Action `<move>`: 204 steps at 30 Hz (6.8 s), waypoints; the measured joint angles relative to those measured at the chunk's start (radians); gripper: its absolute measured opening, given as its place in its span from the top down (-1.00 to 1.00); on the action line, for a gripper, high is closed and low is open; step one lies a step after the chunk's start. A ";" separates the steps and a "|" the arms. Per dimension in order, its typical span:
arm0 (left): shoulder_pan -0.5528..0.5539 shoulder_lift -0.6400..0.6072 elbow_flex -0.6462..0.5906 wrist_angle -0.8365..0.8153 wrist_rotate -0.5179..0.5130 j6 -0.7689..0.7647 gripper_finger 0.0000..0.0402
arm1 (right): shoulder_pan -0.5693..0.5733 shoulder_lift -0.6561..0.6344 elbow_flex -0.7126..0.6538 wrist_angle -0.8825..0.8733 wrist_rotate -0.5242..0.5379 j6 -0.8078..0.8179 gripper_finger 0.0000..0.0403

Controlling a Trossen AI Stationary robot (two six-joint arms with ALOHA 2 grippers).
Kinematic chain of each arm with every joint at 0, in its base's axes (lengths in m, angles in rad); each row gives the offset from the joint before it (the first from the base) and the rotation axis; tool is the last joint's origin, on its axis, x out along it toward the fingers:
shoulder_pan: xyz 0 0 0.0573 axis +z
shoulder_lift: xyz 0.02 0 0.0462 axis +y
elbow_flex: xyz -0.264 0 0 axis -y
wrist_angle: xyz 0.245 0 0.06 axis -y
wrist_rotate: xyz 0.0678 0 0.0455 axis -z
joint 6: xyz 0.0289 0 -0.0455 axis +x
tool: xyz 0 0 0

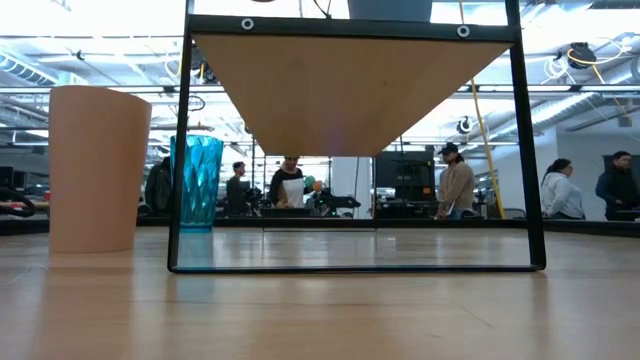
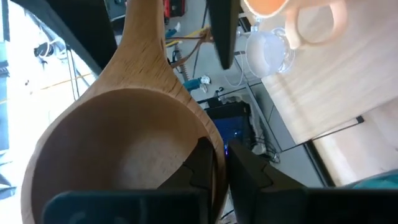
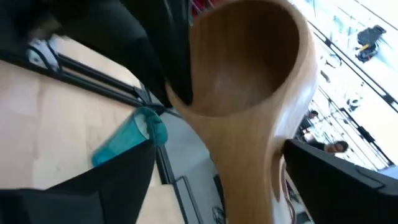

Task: Stack small to large cups/mugs on shelf
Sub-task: Put the brown cup on the shelf

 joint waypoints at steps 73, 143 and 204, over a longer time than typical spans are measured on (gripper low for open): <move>0.341 -0.010 0.755 -0.510 1.130 -0.914 0.88 | 0.518 -0.285 -0.683 0.704 0.577 0.150 -0.81; 0.516 0.085 -0.024 0.199 0.656 -1.259 0.88 | 0.549 -0.284 -0.767 0.675 0.576 0.304 -0.81; 0.480 0.182 -0.023 0.172 0.707 -1.368 0.67 | 0.556 -0.284 -0.766 0.688 0.576 0.294 -0.81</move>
